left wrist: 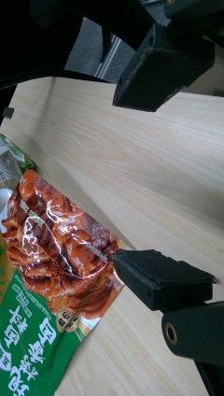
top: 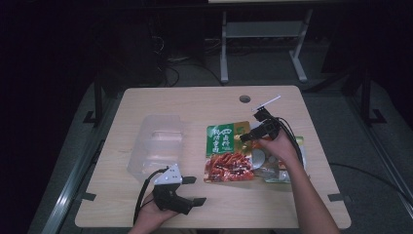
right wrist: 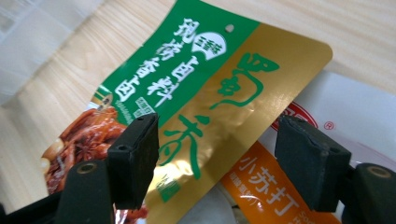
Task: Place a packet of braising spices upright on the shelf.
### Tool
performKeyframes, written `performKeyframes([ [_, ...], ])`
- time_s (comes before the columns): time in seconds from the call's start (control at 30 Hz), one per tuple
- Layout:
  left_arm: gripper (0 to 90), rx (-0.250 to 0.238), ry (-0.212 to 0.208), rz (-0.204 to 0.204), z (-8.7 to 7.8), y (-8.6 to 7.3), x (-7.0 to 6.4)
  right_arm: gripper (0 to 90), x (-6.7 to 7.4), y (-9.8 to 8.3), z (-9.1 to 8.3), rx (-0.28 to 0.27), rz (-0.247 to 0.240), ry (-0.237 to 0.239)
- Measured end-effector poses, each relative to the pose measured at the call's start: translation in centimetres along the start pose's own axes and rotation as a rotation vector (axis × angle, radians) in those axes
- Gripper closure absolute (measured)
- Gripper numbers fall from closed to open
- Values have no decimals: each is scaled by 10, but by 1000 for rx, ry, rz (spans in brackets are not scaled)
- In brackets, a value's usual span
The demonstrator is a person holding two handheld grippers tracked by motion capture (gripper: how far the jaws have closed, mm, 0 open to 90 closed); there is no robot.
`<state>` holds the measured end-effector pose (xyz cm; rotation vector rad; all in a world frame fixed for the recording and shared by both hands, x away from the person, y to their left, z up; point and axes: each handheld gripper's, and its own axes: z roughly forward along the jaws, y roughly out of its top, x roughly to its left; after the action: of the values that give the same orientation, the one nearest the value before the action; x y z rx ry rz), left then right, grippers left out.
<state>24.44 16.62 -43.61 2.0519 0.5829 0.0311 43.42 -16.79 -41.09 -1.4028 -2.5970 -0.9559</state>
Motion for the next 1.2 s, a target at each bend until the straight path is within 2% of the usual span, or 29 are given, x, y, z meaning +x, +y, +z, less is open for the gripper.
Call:
performKeyframes([
  [0.27,205,-5,-1,-13,0,0,2,336,-7,-1,15,38,22,-4],
  [0.33,204,-4,-2,-14,0,0,2,361,-8,-2,18,40,30,10],
  [0.37,204,-3,-1,-13,0,0,3,373,-8,-2,20,39,23,14],
  [0.4,204,-1,0,-12,0,0,2,433,-5,-1,22,56,3,8],
  [0.47,204,2,0,-11,1,0,2,446,-4,-1,24,61,3,9],
  [0.53,204,2,0,-11,1,0,2,541,-3,-1,25,62,11,18],
  [0.57,204,3,0,-10,1,0,1,674,-4,-1,25,57,13,33],
  [0.6,204,4,1,-9,2,-1,1,674,-4,-1,25,57,13,33],
  [0.63,204,8,0,-11,2,-1,1,731,-4,-2,25,56,11,40],
  [0.67,204,8,0,-11,2,-1,1,731,-4,-2,25,56,11,40],
  [0.7,204,7,1,-10,2,-1,1,833,-4,-2,24,56,1,56],
  [0.77,204,5,2,-16,3,0,1,884,-3,-2,21,43,1,71],
  [0.83,204,2,1,-23,4,0,2,896,-1,-2,18,30,-8,84],
  [0.97,203,-4,7,-36,6,1,2,899,7,-3,10,19,-48,72],
  [1.0,202,-15,0,-53,7,2,2,900,9,-3,7,15,-52,75],
  [1.07,200,-24,-3,-67,8,3,3,900,12,-5,2,-6,-64,88],
  [1.2,190,-36,20,-70,11,9,2,900,18,-10,-10,-55,-81,103],
])
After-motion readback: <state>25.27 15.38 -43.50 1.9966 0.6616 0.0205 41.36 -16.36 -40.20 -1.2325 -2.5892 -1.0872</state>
